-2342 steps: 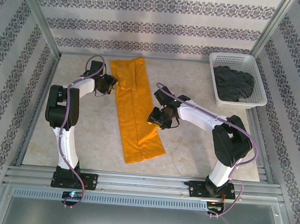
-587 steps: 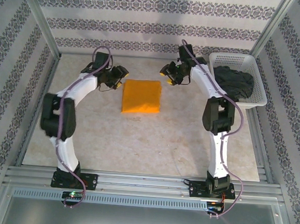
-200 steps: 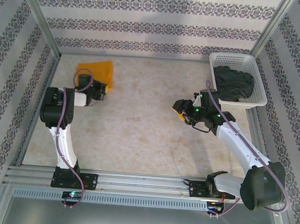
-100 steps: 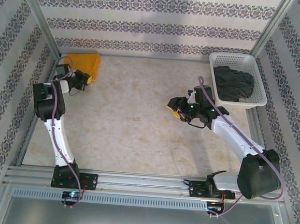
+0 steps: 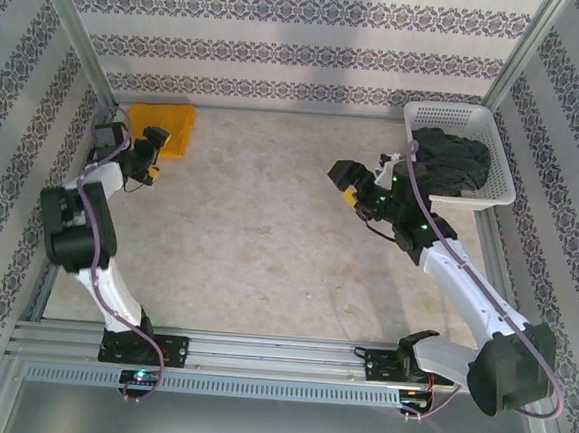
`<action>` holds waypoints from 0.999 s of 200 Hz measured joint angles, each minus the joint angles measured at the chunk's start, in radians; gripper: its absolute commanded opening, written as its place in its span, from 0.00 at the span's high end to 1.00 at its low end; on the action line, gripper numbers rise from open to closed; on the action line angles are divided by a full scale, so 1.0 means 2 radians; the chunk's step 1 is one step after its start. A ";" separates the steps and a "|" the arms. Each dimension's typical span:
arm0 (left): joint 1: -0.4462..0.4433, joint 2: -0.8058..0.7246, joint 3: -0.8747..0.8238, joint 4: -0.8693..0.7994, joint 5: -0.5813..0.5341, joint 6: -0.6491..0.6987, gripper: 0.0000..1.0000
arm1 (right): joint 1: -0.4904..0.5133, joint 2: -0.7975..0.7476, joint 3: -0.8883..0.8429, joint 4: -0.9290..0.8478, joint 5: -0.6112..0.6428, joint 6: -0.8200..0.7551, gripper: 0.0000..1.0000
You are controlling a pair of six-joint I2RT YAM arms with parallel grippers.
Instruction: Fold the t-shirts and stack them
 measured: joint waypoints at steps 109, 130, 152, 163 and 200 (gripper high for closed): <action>-0.266 -0.346 -0.334 -0.016 -0.516 0.315 0.00 | -0.042 -0.059 -0.187 -0.010 0.422 -0.336 0.02; -0.221 -0.315 -0.383 0.044 -0.502 0.355 0.00 | -0.051 -0.005 -0.217 0.043 0.429 -0.385 0.02; -0.179 -0.245 -0.383 0.136 -0.469 0.375 0.00 | -0.065 0.040 -0.231 0.145 0.420 -0.421 0.02; -0.165 -0.212 -0.377 0.180 -0.450 0.379 0.00 | -0.079 0.065 -0.232 0.198 0.406 -0.436 0.02; -0.140 -0.141 -0.360 0.304 -0.383 0.418 0.00 | -0.125 0.136 -0.226 0.331 0.360 -0.464 0.02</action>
